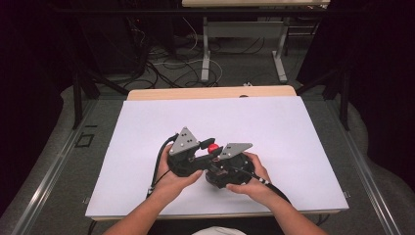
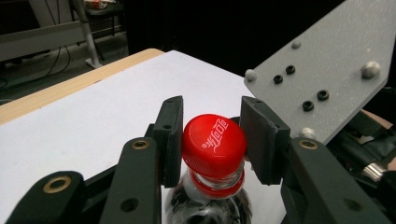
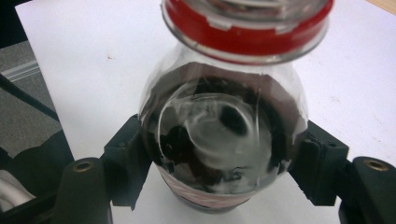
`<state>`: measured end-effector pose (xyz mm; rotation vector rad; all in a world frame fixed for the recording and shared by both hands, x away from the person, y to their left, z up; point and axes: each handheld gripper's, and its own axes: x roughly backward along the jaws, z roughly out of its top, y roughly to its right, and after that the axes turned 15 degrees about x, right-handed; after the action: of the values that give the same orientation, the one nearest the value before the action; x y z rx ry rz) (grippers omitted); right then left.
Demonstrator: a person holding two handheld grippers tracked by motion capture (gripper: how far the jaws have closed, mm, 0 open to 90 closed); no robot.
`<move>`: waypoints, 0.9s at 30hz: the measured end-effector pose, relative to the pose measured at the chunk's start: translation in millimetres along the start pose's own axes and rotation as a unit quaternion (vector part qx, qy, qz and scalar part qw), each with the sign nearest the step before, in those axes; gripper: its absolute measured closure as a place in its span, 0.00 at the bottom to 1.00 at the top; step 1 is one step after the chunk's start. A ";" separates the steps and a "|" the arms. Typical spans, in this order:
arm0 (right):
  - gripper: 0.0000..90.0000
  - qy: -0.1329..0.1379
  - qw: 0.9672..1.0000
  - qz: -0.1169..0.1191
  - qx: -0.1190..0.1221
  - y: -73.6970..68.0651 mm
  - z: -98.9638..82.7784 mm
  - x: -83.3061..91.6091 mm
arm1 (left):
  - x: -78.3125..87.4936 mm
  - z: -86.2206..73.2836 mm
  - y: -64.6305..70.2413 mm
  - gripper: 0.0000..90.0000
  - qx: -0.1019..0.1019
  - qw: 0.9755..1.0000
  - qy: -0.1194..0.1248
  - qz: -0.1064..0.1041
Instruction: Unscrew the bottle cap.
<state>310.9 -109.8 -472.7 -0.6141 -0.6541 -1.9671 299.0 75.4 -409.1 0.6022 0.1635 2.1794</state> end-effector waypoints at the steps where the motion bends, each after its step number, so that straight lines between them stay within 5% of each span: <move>1: 0.33 -0.001 1.000 0.002 0.000 0.2 -0.3 -0.6 | 1.4 1.0 -0.9 0.68 -0.002 1.000 0.000 0.000; 8: 0.33 -0.005 1.000 -0.003 -0.008 3.0 -1.9 0.1 | 9.8 6.0 -12.8 0.68 0.003 1.000 0.000 0.022; 15: 0.33 0.002 1.000 -0.025 -0.009 9.2 -5.4 0.6 | 14.3 4.6 -35.3 0.68 0.030 0.998 0.002 0.052; 27: 0.33 0.004 0.999 -0.046 -0.029 22.8 -13.6 1.6 | 17.8 -6.7 -77.5 0.68 0.074 0.989 -0.002 0.127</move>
<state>328.4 -129.3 -477.2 -0.6210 -0.6322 -2.0791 341.3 138.8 -433.1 0.7449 0.2607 2.4270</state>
